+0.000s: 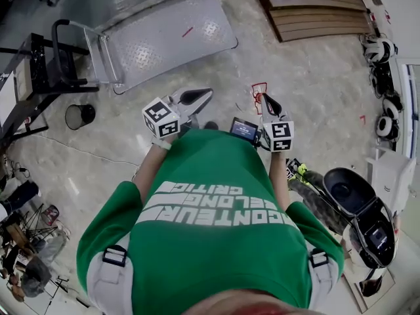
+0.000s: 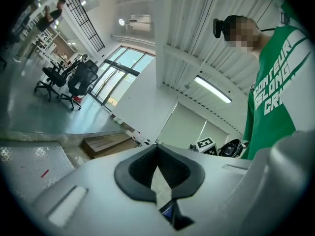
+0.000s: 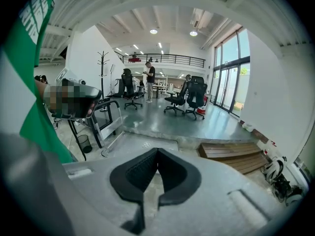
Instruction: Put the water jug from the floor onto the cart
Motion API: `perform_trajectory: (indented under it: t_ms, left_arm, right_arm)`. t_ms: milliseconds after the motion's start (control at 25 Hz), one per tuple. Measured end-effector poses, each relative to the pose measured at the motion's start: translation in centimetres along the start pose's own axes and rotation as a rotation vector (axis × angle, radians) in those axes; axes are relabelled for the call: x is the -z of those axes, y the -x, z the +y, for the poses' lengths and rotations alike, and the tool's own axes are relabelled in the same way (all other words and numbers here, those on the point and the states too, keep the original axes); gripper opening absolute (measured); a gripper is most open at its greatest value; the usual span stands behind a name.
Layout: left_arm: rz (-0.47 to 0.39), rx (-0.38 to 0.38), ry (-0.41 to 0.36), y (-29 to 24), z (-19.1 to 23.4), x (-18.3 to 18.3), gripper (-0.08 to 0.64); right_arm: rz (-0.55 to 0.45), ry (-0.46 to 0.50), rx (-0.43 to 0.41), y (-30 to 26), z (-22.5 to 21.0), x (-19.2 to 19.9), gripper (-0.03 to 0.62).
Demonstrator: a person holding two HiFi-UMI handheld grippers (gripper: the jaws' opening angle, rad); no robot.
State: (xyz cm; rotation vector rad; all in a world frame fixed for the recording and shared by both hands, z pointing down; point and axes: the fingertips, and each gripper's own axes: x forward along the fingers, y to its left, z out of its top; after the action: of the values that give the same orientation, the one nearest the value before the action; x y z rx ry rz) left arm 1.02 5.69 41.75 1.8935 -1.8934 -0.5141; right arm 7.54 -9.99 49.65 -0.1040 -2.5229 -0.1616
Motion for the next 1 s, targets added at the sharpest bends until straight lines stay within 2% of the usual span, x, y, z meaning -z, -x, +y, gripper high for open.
perform_trajectory:
  t_ms: [440, 680, 880, 1000]
  left_arm:
    - [-0.005, 0.005, 0.002, 2.8, 8.4, -5.6, 0.014]
    - [0.016, 0.026, 0.004, 4.6, 11.8, -7.2, 0.015]
    - [0.046, 0.050, -0.009, 4.1, 14.5, -8.5, 0.015]
    - [0.063, 0.072, -0.017, 3.3, 14.7, -9.4, 0.015]
  right_arm:
    - [0.032, 0.017, 0.032, -6.9, -0.2, -5.7, -0.006]
    - [0.054, -0.008, 0.099, -8.3, -0.7, -6.8, -0.006]
    - [0.065, -0.019, 0.152, -8.9, -2.1, -7.3, -0.006]
    - [0.082, -0.030, 0.171, -8.4, -2.6, -6.9, -0.006]
